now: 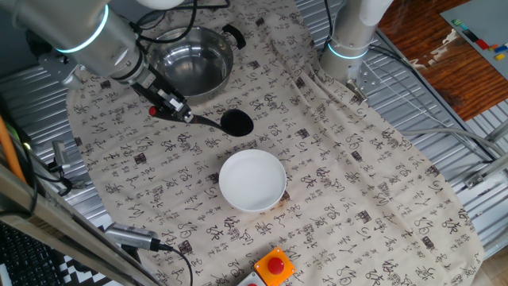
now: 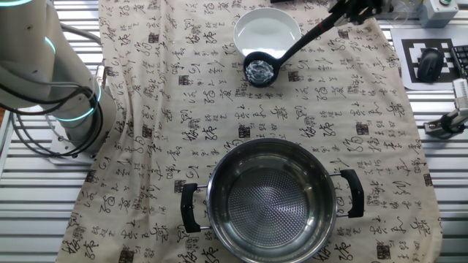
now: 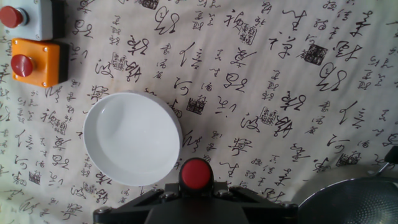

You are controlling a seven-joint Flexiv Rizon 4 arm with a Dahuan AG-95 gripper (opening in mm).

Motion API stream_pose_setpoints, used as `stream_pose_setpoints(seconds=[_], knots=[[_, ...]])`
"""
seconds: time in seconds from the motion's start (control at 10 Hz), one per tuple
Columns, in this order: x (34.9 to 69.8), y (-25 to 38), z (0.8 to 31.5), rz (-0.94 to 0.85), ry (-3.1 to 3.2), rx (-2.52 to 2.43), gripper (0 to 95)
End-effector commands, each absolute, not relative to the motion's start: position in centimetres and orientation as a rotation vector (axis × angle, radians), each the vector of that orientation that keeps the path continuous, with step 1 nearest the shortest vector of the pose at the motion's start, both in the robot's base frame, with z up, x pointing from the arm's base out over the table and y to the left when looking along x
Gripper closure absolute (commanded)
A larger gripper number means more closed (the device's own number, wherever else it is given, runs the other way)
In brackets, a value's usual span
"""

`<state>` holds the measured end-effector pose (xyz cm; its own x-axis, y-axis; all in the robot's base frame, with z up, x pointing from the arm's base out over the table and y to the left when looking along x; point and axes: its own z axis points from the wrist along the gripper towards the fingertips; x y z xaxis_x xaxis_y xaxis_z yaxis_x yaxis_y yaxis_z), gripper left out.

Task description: Scoop water with a large spoon from one bowl to another

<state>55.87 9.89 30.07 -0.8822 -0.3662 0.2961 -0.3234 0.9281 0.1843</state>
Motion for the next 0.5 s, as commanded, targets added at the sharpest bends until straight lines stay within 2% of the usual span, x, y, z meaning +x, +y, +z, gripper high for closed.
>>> stream_pose_setpoints(seconds=[0.1, 0.5], knots=[[55.87, 9.90, 30.05, -0.181, -2.763, 0.481, 95.0], [55.87, 9.90, 30.05, -0.170, -2.771, 0.424, 95.0]])
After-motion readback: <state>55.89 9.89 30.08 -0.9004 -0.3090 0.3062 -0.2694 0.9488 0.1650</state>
